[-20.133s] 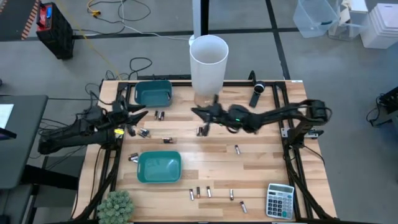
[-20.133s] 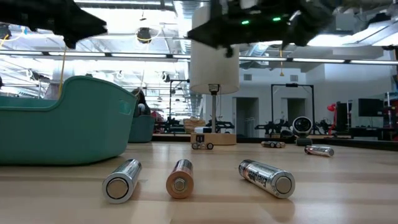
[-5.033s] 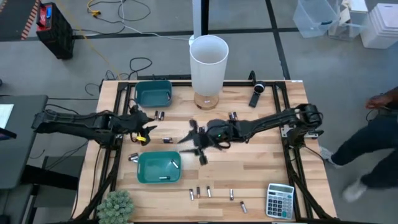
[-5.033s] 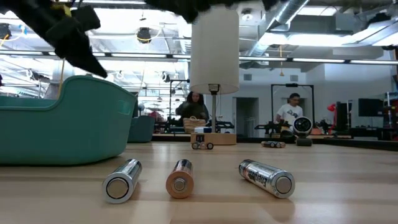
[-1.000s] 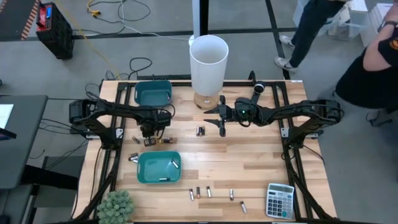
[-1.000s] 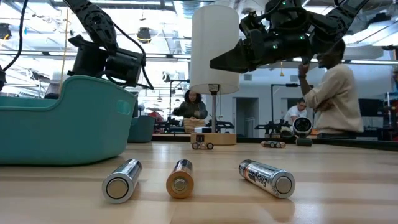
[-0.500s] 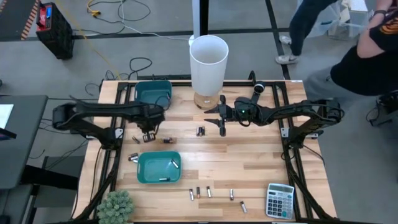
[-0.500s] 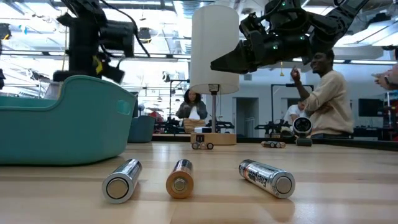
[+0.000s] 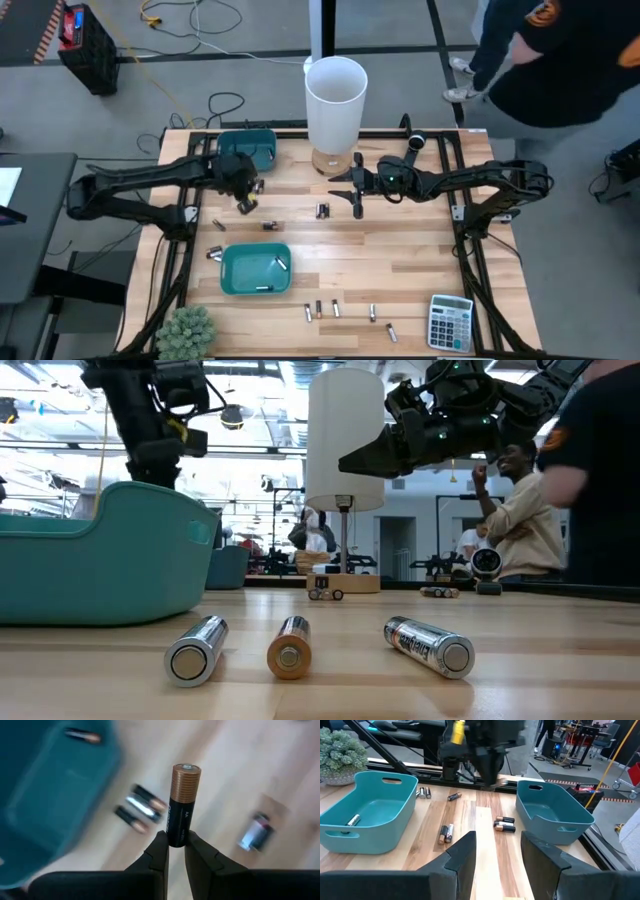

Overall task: Sort batteries
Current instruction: Put the black battery into the blue bin

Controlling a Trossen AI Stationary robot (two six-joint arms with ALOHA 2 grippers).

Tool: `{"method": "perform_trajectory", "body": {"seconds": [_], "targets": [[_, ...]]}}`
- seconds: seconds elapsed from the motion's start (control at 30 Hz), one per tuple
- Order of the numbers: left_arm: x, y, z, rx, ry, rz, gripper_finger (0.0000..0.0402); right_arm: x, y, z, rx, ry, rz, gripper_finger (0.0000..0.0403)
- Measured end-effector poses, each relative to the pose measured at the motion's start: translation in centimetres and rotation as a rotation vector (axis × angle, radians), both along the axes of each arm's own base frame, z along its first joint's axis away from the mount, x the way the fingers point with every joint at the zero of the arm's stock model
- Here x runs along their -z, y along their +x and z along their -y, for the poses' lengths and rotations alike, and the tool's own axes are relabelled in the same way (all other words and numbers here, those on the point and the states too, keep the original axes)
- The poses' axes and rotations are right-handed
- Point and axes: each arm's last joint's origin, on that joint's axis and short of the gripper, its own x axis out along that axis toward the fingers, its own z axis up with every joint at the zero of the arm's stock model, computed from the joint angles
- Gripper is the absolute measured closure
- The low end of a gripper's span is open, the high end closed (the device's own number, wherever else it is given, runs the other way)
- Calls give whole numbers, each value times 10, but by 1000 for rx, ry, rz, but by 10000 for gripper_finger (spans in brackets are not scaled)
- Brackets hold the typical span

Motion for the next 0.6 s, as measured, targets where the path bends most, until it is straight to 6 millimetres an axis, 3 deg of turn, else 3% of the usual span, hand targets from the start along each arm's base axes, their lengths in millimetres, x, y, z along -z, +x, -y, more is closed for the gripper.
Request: {"method": "perform_trajectory", "body": {"seconds": [0.37, 0.6], "targets": [[3, -10, -54, -236, 50, 68, 361, 0, 0, 0, 1, 3, 1, 232], [10, -16, -77, -297, 17, 96, 364, 0, 0, 0, 1, 2, 3, 232]]}}
